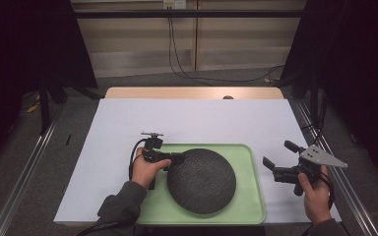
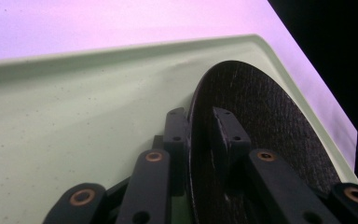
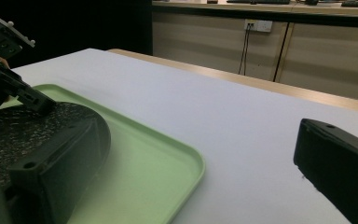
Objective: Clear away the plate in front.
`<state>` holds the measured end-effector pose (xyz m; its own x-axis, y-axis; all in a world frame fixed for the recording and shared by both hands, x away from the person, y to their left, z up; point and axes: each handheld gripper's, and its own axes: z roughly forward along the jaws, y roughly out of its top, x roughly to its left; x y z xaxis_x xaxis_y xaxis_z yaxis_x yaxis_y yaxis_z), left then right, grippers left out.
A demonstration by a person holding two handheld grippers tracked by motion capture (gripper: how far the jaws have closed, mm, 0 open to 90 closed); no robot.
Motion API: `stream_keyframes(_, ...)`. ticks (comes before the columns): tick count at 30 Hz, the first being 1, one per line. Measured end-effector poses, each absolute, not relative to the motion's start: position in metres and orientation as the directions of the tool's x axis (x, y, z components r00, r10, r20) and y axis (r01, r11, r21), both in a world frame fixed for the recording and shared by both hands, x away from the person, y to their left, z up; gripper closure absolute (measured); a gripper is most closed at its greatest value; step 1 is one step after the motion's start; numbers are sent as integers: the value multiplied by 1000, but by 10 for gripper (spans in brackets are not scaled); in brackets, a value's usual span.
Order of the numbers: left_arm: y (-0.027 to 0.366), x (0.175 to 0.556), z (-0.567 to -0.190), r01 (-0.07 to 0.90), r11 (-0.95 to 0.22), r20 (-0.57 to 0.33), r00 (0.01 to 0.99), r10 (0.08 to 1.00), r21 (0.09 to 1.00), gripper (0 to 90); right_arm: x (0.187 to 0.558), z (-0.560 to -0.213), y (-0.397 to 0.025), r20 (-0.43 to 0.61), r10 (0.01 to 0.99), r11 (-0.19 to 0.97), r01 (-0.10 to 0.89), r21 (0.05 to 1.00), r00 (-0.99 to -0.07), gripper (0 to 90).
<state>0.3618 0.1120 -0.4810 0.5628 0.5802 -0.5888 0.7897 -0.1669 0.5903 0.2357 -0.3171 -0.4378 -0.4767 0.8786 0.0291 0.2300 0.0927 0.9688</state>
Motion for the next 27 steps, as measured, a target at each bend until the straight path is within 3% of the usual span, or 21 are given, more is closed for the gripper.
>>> stream_keyframes(18,111,360,-482,771,-166,-550,570,611,615,753,236,-438,-316,15,876,109,228,968,-482,2)
stream_keyframes(27,119,357,-467,725,-122,-526,594,608,678,624,236,-438,-316,17,876,107,231,967,-481,2)
